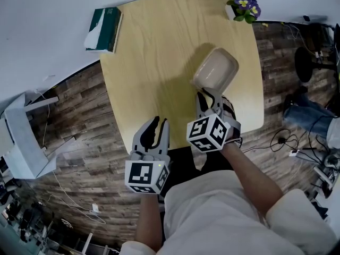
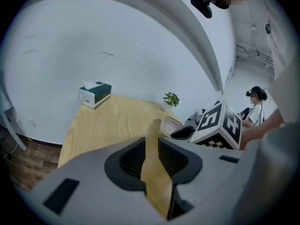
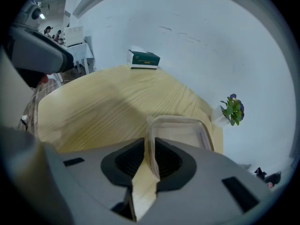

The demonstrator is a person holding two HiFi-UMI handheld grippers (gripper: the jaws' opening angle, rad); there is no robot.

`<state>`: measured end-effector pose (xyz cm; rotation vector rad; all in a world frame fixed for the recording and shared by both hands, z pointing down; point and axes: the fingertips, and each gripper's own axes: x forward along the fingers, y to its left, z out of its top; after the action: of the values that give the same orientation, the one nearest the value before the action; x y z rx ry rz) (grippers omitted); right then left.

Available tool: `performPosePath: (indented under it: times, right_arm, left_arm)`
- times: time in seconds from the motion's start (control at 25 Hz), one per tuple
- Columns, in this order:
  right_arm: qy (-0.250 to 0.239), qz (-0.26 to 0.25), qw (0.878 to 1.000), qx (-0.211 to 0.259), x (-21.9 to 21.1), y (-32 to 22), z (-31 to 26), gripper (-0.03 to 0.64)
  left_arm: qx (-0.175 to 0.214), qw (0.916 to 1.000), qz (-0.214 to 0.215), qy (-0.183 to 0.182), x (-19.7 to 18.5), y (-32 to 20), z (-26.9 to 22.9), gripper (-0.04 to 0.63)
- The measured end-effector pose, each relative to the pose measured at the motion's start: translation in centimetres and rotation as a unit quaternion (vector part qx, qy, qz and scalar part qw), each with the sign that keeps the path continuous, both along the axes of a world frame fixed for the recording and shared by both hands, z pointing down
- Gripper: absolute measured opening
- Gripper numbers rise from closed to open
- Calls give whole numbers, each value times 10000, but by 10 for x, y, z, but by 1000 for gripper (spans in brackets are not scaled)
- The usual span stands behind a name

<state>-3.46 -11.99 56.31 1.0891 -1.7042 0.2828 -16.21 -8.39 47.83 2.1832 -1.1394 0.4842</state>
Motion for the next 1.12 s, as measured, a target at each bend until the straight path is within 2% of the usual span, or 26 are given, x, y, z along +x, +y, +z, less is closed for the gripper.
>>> performPosePath:
  times: [0.32, 0.6, 0.92, 1.12]
  right_arm:
    - [106, -25, 9999, 94, 2, -1, 0, 60]
    - [11, 52, 9999, 113, 2, 1, -2, 48]
    - [-288, 130, 9995, -68, 4, 2, -3, 38]
    - [-749, 189, 9965, -326, 1, 5, -4, 34]
  left_arm:
    - [-11, 10000, 20, -15, 2, 1, 1, 75]
    - [0, 10000, 11, -13, 3, 2, 0, 75]
    - [23, 10000, -5, 4, 8, 3, -1, 75]
    - [39, 10000, -26, 20, 12, 4, -1, 75]
